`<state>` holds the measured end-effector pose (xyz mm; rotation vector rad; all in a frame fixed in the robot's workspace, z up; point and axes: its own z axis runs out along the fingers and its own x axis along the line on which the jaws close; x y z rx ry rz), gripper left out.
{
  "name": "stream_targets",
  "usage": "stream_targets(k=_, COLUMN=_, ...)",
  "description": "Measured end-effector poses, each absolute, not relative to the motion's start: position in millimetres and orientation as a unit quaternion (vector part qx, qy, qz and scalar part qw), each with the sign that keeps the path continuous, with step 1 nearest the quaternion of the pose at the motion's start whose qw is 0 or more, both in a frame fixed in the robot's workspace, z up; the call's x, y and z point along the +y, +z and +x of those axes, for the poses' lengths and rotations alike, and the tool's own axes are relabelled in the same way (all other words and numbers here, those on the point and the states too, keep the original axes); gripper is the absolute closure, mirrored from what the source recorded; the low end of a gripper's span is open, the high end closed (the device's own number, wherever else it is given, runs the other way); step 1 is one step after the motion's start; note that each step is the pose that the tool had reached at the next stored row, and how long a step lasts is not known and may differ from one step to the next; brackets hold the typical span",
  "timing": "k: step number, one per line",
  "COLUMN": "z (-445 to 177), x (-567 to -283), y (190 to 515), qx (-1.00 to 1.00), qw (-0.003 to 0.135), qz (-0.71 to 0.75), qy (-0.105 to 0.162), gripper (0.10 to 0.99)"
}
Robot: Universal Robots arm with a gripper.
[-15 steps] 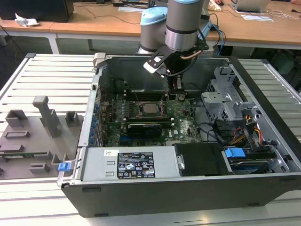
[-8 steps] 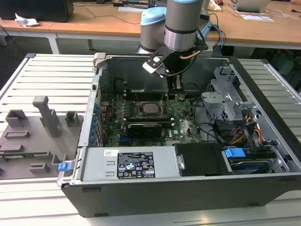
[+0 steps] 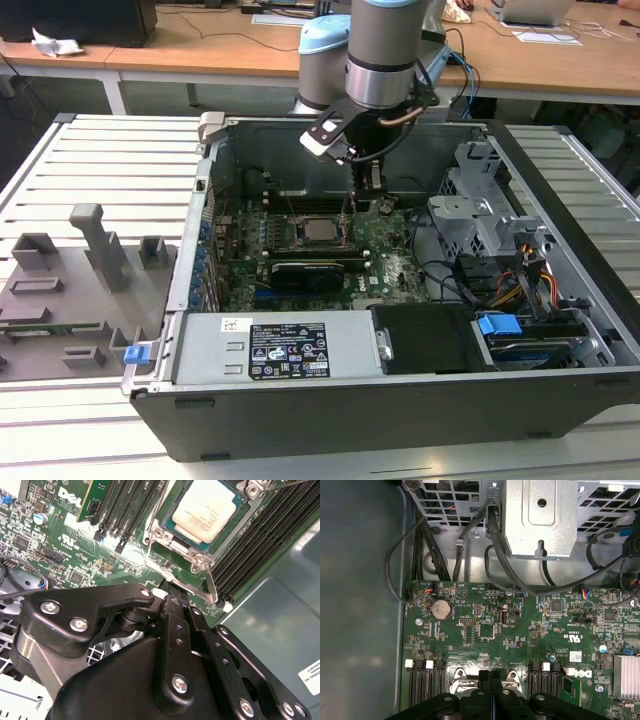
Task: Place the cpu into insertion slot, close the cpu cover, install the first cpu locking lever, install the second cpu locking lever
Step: 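Close the cpu cover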
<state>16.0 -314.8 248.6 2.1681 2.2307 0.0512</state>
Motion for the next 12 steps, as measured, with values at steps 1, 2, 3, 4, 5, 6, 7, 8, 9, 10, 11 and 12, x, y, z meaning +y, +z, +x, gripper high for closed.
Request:
stream_targets(k=1, z=15.6, x=-314.8, y=248.6, qx=0.717, qw=0.015, qz=0.697, qy=0.016, gripper=0.980)
stream_targets(k=2, z=15.3, x=-314.8, y=248.6, qx=0.717, qw=0.015, qz=0.697, qy=0.016, gripper=0.980)
stream_targets(k=3, z=15.0, x=-314.8, y=248.6, qx=0.717, qw=0.015, qz=0.697, qy=0.016, gripper=0.980)
stream_targets(k=4, z=14.6, x=-314.8, y=248.6, qx=0.717, qw=0.015, qz=0.697, qy=0.016, gripper=0.980)
stream_targets(k=5, z=14.3, x=-314.8, y=248.6, qx=0.717, qw=0.015, qz=0.697, qy=0.016, gripper=0.980)
stream_targets(k=6, z=14.0, x=-314.8, y=248.6, qx=0.717, qw=0.015, qz=0.697, qy=0.016, gripper=0.980)
stream_targets(k=7, z=13.7, x=-314.8, y=248.6, qx=0.717, qw=0.015, qz=0.697, qy=0.016, gripper=0.980)
stream_targets(k=8, z=13.5, x=-314.8, y=248.6, qx=0.717, qw=0.015, qz=0.697, qy=0.016, gripper=0.980)
stream_targets(k=9, z=13.2, x=-314.8, y=248.6, qx=0.717, qw=0.015, qz=0.697, qy=0.016, gripper=0.980)
stream_targets(k=10, z=12.9, x=-314.8, y=248.6, qx=0.717, qw=0.015, qz=0.697, qy=0.016, gripper=0.980)
stream_targets(k=11, z=12.6, x=-314.8, y=248.6, qx=0.717, qw=0.015, qz=0.697, qy=0.016, gripper=0.980)
stream_targets(k=12, z=12.2, x=-314.8, y=248.6, qx=0.717, qw=0.015, qz=0.697, qy=0.016, gripper=0.980)
